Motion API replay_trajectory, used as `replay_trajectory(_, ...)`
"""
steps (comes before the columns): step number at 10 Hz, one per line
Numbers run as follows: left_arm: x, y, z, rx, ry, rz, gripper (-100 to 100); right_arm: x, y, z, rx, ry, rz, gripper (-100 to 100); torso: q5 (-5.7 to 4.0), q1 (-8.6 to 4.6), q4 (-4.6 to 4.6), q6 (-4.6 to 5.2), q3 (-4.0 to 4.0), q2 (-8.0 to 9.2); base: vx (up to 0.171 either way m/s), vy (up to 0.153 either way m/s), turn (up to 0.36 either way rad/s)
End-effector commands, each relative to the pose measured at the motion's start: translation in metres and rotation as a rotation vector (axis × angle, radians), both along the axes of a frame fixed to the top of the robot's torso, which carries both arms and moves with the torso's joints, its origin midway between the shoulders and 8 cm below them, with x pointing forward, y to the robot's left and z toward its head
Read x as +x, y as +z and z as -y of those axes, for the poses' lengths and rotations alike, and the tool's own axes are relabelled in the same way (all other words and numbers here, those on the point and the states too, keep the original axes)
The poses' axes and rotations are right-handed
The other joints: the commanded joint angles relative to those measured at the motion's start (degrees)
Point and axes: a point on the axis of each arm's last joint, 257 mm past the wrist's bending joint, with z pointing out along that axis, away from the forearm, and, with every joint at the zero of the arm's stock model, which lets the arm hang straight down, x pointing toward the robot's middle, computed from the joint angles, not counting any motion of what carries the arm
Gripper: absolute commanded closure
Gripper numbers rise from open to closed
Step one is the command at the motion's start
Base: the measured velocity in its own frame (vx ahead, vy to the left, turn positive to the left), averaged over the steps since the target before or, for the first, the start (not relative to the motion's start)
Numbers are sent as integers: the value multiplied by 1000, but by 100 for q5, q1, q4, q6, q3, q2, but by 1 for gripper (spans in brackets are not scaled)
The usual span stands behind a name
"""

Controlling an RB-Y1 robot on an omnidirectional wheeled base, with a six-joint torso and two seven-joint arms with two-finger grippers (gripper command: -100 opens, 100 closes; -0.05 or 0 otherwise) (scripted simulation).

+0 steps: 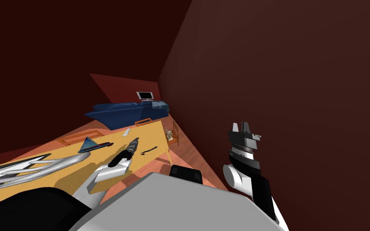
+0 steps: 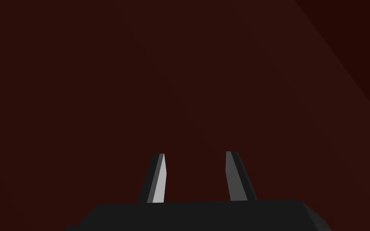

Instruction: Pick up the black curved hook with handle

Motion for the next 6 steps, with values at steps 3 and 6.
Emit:
replay_trajectory(3,-43,-51,-13,-94,97,-126,-100,0,0,0,0,0,0,0,0,1,-4,0,-11,-20,146,-38,-72)
replay_trajectory(6,-86,-93,-18,-175,178,-229,-100,0,0,0,0,0,0,0,2,11,0,1,0,1,104,-14,-61)
